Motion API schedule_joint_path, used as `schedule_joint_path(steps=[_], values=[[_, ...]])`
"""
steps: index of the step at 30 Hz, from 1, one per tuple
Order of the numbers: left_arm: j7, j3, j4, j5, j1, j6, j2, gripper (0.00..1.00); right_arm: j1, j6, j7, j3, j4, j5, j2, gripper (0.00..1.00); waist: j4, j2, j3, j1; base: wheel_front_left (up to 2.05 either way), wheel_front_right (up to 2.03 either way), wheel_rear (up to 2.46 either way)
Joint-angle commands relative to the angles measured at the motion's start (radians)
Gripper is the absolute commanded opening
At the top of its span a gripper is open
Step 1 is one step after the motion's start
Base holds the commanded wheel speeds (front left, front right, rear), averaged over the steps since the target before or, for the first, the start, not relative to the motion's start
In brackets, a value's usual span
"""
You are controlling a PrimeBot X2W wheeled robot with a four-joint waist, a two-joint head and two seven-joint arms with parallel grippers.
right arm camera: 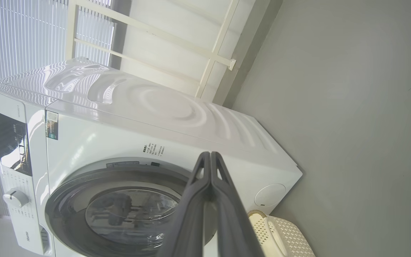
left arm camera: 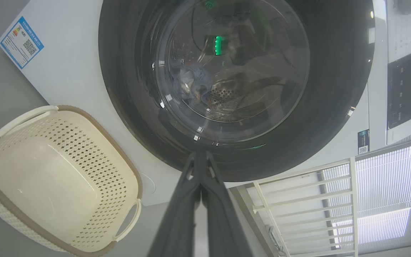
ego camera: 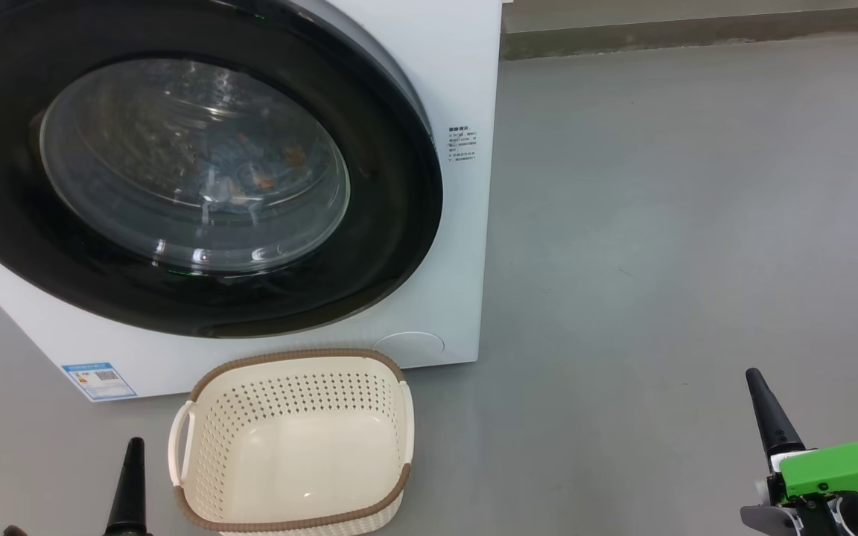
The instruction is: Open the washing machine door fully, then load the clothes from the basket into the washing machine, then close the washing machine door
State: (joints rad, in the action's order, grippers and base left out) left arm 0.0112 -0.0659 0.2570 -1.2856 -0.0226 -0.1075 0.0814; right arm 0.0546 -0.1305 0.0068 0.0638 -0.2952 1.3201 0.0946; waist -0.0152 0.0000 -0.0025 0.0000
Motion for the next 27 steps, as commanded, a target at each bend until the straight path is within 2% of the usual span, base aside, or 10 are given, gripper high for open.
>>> schedule_joint_path(steps=[1,27], values=[[0.009,-0.028,-0.031,-0.029,-0.045,0.002,0.011,0.00,0.048,0.000,0.009,-0.008,0.030,0.029,0.006,0.00,0.001,0.0000,0.000,0.0000,0.00,0.00,0.00],[0.086,-0.046,-0.042,-0.270,-0.080,0.009,-0.024,0.00,0.064,0.000,0.084,0.033,0.038,0.248,-0.029,0.00,0.013,0.0000,0.001,0.0000,0.00,0.00,0.00]])
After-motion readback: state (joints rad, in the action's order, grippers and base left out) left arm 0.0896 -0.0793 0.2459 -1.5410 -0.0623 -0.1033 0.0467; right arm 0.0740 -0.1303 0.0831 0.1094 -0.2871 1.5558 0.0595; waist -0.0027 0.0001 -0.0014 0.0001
